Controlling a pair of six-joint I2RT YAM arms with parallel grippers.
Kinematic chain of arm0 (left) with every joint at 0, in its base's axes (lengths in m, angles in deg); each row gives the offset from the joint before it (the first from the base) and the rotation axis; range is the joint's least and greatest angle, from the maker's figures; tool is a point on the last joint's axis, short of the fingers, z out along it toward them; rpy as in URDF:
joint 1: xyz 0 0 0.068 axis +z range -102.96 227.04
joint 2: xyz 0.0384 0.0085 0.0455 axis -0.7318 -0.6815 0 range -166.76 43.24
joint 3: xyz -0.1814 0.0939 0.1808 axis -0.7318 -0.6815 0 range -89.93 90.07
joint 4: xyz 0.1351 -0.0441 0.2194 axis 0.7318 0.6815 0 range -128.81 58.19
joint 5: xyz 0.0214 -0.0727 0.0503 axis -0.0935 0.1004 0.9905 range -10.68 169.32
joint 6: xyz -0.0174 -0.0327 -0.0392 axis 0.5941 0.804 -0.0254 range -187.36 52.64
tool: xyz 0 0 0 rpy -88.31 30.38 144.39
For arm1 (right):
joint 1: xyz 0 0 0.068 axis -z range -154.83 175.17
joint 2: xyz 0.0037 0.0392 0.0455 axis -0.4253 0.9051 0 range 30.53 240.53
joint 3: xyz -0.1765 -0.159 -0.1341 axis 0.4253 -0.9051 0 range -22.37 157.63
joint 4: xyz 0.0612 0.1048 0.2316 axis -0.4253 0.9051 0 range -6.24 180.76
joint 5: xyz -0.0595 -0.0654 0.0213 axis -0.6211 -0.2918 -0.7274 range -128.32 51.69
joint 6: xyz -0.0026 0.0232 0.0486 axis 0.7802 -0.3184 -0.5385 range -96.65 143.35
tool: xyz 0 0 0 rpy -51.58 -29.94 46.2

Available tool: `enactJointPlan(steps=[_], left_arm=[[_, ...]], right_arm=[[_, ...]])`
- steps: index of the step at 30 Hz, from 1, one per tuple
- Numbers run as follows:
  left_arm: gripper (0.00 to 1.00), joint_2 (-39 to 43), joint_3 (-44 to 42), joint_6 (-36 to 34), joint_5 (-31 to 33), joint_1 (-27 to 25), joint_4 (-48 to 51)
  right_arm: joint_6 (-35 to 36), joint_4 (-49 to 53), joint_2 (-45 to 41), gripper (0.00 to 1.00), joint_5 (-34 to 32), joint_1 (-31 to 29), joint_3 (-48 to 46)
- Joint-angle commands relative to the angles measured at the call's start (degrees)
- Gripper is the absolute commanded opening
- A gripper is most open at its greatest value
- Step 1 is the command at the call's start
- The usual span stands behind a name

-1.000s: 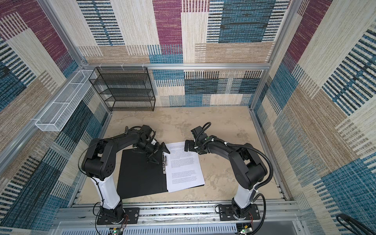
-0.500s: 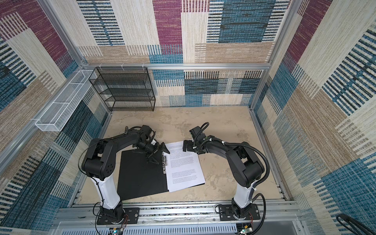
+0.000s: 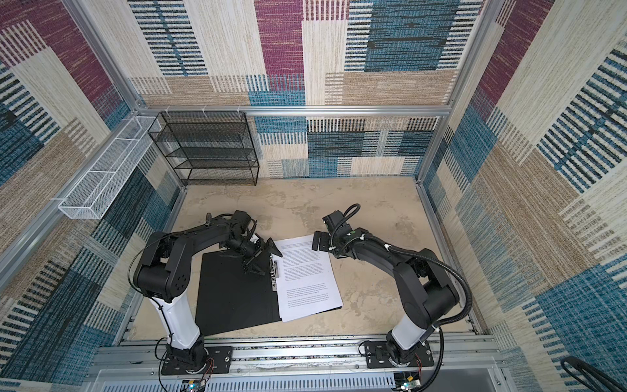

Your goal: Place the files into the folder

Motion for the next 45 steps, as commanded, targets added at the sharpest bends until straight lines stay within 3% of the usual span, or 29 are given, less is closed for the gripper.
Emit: enactJointPlan(steps=[1, 13, 28, 36, 45], left_arm=[[1.00, -1.12, -0.48, -0.49, 6.27, -0.11, -3.42], [1.00, -1.56, -0.78, -0.03, 7.07, -0.03, -3.43], [1.00, -1.82, -1.23, 0.75, 7.52, -0.03, -3.81], [0.99, -1.42, -0.81, 0.98, 6.47, -0.03, -4.01], [0.99, -2.60, 0.85, 4.08, 5.17, -1.22, -5.84]], right_arm=[[-3.04, 1.62, -4.36, 0.99, 2.16, -0.91, -5.42], [-12.01, 1.72, -17.01, 1.00, 6.12, -7.10, -21.83], [-17.29, 1.47, -16.23, 1.00, 5.90, -13.69, -19.80], [-16.47, 3.19, -16.11, 1.00, 1.28, -13.07, -18.04], [-10.63, -0.18, -15.44, 1.00, 3.83, -5.57, -16.95]])
